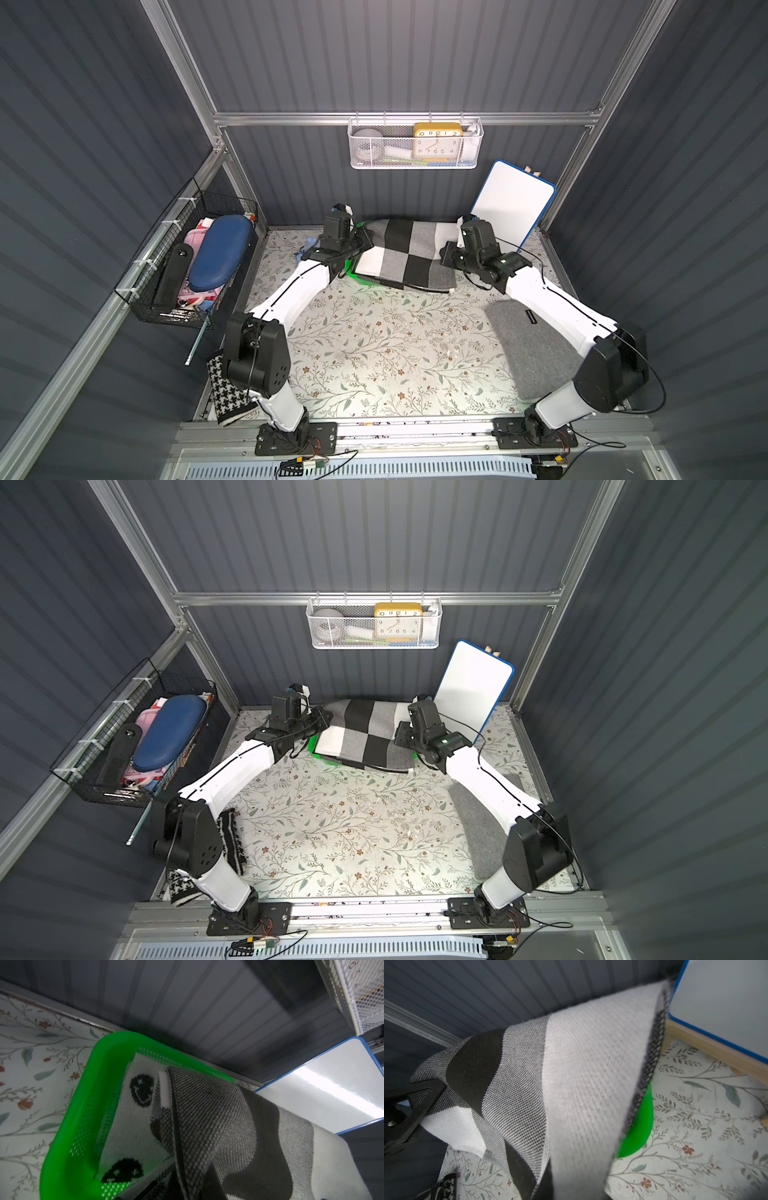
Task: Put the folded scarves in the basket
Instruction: Place the scarf in the basket.
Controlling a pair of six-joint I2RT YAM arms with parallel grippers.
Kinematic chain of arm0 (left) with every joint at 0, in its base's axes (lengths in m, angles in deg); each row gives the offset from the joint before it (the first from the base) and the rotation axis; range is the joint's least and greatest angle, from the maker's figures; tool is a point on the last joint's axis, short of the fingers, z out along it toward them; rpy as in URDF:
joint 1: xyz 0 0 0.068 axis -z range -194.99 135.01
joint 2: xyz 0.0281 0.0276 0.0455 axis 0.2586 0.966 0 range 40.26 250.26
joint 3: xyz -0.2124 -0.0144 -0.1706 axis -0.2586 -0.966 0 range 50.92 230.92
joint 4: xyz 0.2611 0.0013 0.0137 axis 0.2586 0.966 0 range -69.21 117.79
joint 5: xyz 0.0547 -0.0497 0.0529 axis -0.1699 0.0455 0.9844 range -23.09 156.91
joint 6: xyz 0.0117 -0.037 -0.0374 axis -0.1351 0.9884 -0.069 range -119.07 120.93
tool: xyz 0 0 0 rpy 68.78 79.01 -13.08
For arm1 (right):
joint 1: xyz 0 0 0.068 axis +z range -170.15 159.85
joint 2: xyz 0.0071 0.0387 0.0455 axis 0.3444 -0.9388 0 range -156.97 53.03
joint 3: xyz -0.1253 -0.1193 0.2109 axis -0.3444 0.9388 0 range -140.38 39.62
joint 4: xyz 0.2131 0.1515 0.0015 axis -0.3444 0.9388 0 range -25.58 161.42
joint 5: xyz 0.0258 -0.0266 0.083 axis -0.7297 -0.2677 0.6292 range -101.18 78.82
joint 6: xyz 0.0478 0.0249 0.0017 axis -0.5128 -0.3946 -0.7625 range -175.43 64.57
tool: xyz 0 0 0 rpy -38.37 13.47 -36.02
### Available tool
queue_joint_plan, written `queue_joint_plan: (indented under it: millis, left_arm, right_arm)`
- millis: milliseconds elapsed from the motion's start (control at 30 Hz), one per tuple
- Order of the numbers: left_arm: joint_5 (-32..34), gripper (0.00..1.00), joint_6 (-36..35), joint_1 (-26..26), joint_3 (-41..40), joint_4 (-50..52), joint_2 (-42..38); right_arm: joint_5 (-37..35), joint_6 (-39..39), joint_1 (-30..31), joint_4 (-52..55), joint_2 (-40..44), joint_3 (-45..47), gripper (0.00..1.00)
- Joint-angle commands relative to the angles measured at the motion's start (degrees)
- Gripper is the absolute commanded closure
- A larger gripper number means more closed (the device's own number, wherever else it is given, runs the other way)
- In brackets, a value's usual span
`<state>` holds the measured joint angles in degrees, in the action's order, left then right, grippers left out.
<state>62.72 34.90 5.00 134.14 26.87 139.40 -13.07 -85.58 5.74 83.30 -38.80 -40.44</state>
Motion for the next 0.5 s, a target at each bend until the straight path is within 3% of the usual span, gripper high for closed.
queue_joint_plan:
  millis: [0,467]
  left_arm:
    - [1.2,1.0,-3.0,-1.6,6.5,-0.9,3.8]
    - [0.3,1.0,-3.7,-3.9,17.2,0.8,18.8]
  right_arm:
    - [-0.1,2.1,-2.0,-0.1,-4.5,-5.3,1.0]
    - [6.2,3.6,-7.7,0.6,-20.4,-17.0,1.0]
